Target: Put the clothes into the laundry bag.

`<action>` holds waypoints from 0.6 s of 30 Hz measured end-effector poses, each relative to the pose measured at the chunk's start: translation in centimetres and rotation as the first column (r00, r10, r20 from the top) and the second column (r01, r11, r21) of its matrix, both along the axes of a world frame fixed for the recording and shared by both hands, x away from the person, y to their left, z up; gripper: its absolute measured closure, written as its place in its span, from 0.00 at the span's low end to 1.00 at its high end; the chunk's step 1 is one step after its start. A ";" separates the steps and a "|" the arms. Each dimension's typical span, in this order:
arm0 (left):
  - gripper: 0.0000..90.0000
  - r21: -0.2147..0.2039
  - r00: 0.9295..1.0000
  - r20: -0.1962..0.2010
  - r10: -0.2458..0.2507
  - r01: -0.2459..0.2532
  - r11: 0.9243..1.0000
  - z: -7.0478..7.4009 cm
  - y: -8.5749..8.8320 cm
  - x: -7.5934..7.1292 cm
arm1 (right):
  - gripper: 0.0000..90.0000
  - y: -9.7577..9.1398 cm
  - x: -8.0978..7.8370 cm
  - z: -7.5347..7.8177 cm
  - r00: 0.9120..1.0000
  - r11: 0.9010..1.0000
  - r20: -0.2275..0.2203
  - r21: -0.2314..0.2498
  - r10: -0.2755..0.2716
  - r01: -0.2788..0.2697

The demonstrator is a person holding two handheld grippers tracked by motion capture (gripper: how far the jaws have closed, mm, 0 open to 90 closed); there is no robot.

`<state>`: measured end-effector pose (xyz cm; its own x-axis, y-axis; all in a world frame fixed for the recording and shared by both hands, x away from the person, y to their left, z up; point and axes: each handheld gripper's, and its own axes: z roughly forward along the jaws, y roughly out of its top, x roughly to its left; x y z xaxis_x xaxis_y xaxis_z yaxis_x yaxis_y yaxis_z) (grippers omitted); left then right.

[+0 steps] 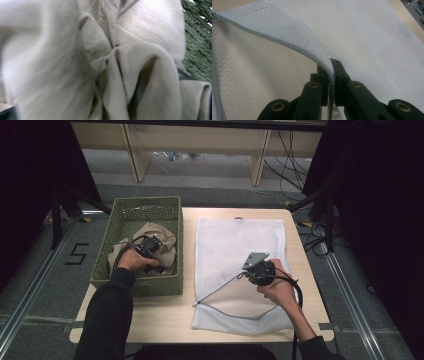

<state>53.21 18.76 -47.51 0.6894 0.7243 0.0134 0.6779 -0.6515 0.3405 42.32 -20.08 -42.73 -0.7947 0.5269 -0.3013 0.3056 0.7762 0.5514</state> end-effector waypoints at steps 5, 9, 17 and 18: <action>0.64 -0.031 0.996 0.089 0.023 -0.021 0.999 0.7 0.5 -0.2 | 0.97 0.0 0.1 0.0 1.000 1.000 0.000 0.001 0.010 -0.010; 0.70 -0.020 0.991 0.124 0.050 -0.047 0.999 0.7 0.3 -0.1 | 0.97 -0.1 0.2 0.0 1.000 1.000 -0.001 0.008 0.010 -0.010; 0.75 -0.043 0.985 0.167 0.049 -0.042 0.998 2.0 0.7 -0.5 | 0.98 -0.2 0.3 0.2 1.000 1.000 0.012 0.008 0.013 -0.013; 0.75 -0.057 0.982 0.181 0.060 -0.050 0.997 2.3 0.9 -0.6 | 0.98 -0.2 0.3 0.2 1.000 1.000 -0.003 0.014 0.012 -0.012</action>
<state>52.58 19.63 -45.24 0.6380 0.7640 0.0963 0.6354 -0.5930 0.4945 42.57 -20.27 -42.54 -0.8017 0.5218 -0.2917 0.2980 0.7719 0.5616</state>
